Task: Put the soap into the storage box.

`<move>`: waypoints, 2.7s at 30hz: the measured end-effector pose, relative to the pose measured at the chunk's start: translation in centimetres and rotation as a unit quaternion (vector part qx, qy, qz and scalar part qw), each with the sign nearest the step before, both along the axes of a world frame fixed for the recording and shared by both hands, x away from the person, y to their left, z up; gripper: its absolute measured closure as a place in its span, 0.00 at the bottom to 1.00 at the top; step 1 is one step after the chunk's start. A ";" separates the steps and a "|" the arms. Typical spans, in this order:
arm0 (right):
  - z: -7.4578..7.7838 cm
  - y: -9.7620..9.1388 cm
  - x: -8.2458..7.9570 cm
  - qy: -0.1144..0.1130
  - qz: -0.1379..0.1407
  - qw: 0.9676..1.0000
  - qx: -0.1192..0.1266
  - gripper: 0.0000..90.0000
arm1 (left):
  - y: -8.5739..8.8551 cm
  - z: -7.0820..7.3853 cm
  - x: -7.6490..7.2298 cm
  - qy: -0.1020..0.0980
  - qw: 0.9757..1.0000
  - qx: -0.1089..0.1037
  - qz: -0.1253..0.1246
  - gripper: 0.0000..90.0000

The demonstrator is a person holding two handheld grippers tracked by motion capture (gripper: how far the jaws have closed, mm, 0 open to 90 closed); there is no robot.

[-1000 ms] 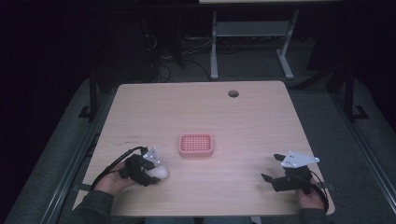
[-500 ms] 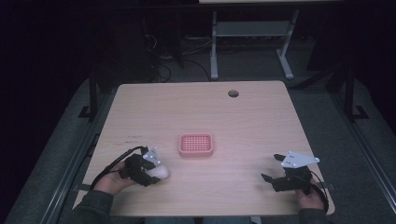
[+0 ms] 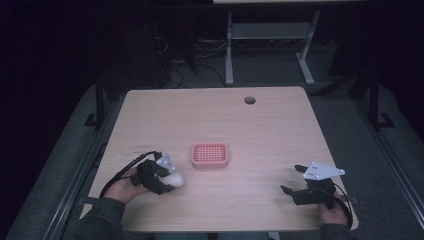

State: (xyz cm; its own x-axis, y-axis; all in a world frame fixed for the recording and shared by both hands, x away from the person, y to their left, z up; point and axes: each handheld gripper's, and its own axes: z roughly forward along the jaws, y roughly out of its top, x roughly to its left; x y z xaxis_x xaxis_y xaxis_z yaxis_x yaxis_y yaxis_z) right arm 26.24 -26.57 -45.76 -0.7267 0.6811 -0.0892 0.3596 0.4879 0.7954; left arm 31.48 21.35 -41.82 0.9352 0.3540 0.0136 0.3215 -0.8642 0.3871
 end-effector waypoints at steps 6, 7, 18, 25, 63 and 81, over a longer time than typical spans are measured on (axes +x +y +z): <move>0.1 -0.1 -0.1 -0.001 -0.003 1.000 0.004 0.15 | -0.1 0.6 0.7 0.003 1.000 0.000 -0.001 0.55; 0.1 -0.1 -0.1 -0.001 -0.003 1.000 0.005 0.15 | -0.2 0.7 0.7 0.004 1.000 -0.001 0.000 0.55; 0.1 -0.2 -0.1 -0.003 -0.004 1.000 0.010 0.15 | -1.1 1.4 1.6 0.003 1.000 0.000 -0.010 0.55; 0.2 -0.2 -0.2 -0.004 -0.005 1.000 0.012 0.15 | -1.6 1.7 2.2 0.004 1.000 0.003 -0.014 0.55; 0.3 -0.6 -0.3 -0.006 -0.012 1.000 0.027 0.15 | -4.8 3.4 5.7 0.003 0.999 0.012 -0.038 0.55; 0.3 -0.7 -0.3 -0.009 -0.012 0.999 0.029 0.15 | -6.9 3.7 7.4 0.002 0.999 0.018 -0.051 0.55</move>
